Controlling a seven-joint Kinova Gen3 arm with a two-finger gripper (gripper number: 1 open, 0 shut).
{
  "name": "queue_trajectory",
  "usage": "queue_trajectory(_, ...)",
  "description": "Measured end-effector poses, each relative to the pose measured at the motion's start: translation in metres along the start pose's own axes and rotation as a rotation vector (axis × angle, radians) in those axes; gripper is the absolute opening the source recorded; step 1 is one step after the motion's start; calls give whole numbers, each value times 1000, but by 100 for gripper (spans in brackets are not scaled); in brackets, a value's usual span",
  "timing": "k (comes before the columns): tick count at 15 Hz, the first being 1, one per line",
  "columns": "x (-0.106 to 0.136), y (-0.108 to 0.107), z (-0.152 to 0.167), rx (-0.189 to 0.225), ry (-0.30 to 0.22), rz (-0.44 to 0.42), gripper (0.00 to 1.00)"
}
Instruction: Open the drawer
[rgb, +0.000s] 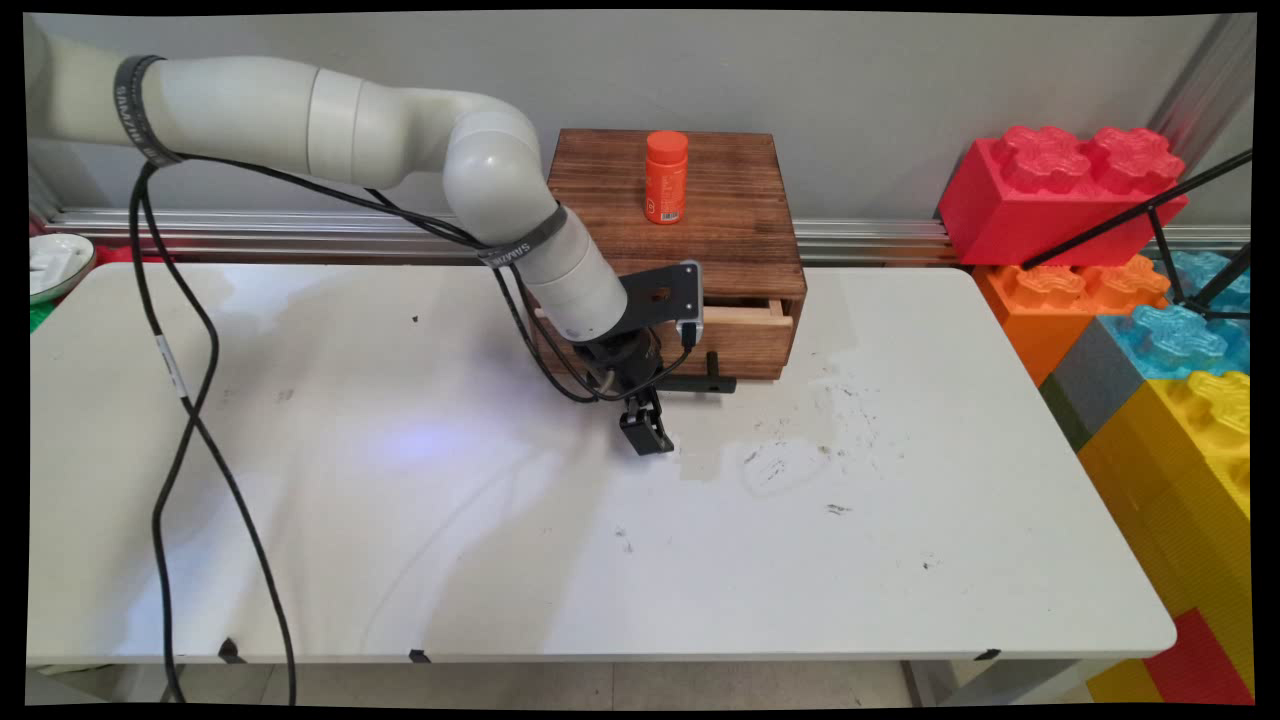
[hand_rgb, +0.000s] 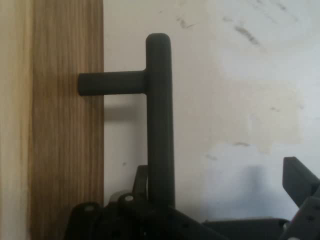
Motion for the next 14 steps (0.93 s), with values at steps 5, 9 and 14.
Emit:
queue_trajectory(5,-1,19,-5,-19,10,-1,100)
queue_trajectory(9,-3,36,-7,-35,14,-3,100)
queue_trajectory(14,-6,59,-10,-54,16,-4,100)
